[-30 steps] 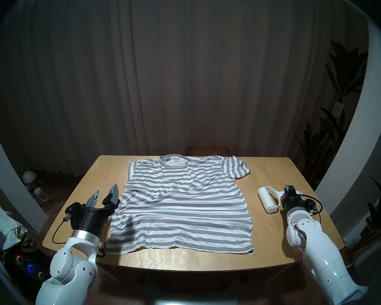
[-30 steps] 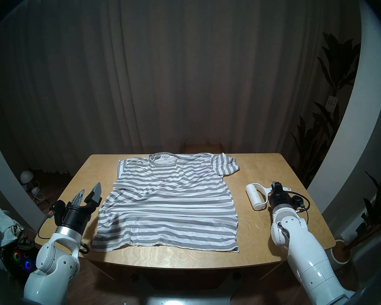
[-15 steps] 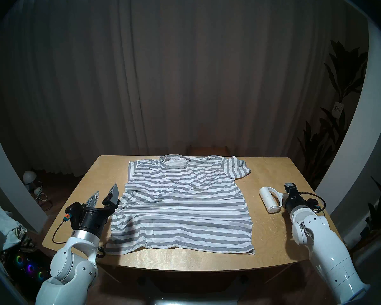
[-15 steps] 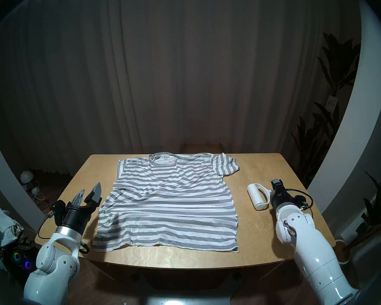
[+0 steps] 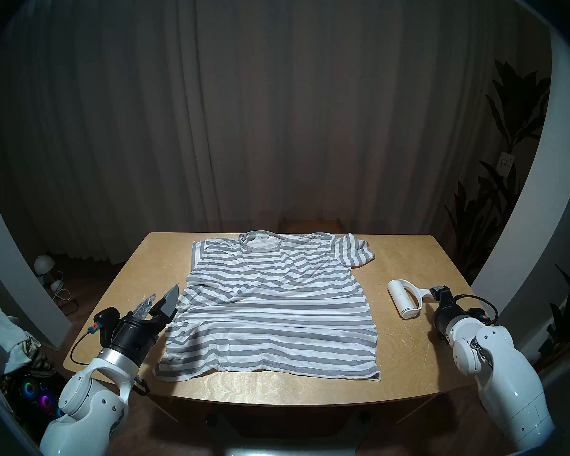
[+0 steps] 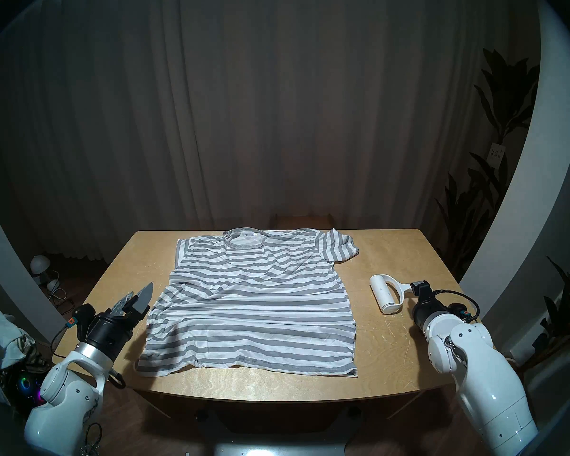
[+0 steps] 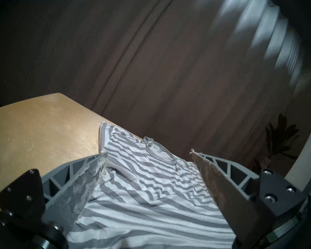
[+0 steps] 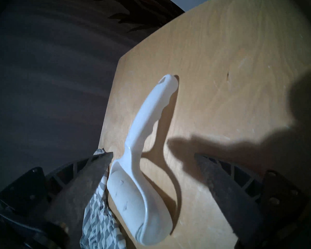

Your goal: Use the fur roller to clean a top

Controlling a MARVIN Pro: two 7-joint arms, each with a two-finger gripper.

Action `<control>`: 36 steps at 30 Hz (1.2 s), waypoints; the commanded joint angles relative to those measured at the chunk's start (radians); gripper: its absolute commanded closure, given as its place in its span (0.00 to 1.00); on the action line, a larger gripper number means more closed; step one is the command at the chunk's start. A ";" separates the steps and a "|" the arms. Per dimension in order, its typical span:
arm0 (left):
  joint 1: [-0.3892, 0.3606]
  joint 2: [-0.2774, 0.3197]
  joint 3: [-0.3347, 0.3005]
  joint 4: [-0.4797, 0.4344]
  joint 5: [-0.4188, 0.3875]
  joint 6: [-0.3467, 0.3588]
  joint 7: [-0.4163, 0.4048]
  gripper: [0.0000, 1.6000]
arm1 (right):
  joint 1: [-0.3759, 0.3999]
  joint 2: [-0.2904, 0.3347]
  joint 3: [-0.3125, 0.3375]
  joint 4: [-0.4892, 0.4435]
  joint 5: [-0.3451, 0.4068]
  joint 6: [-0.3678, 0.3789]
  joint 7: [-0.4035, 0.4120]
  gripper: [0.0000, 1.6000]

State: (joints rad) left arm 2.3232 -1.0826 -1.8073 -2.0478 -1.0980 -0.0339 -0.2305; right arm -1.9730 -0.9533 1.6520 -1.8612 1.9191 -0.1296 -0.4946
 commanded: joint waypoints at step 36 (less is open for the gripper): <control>0.018 0.378 -0.003 0.334 -0.213 0.303 -0.687 0.00 | -0.146 0.126 0.078 -0.111 0.279 0.501 0.026 0.00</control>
State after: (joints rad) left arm 2.4003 -0.7778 -1.8379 -1.7492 -1.2973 0.2459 -0.8229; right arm -2.1616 -0.8593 1.7447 -1.9923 2.1808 0.2954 -0.5094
